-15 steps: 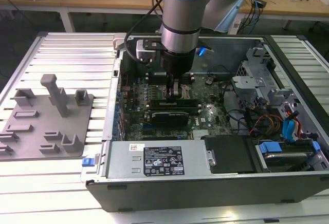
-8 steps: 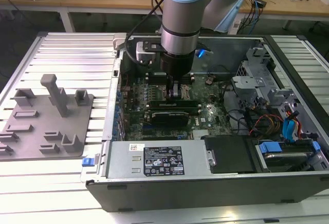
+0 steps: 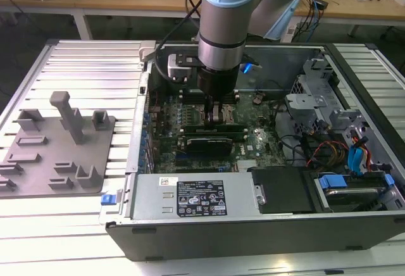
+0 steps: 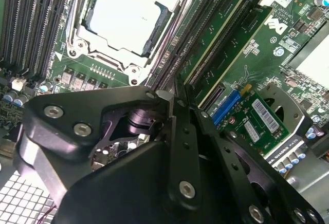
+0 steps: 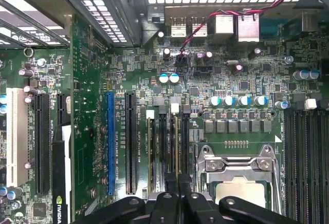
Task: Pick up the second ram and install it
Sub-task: 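Insert the second ram into the second slot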
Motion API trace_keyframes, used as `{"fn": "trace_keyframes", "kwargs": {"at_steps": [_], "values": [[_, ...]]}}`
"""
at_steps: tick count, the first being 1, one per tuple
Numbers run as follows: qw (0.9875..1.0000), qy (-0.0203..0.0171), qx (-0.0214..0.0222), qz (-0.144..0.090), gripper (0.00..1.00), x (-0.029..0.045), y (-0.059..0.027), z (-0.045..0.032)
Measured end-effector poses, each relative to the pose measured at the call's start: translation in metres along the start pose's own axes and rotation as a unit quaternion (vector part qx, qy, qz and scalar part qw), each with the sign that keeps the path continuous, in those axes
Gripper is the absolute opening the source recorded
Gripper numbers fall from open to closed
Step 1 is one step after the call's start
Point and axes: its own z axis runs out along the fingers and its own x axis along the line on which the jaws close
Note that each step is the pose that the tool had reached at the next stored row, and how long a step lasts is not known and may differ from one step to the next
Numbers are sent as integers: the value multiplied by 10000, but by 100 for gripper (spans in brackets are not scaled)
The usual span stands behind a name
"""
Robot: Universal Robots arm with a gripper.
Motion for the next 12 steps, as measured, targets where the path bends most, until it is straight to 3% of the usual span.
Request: {"fn": "trace_keyframes", "kwargs": {"at_steps": [6, 7, 9, 12], "values": [[10000, -3, 1, 0, 10, -1, -1, 7], [10000, -2, 1, 0, 16, 0, 0, 5], [10000, 0, 0, 1, 16, 0, 0, -6], [10000, -1, 0, 0, 16, 2, 4, -143]]}}
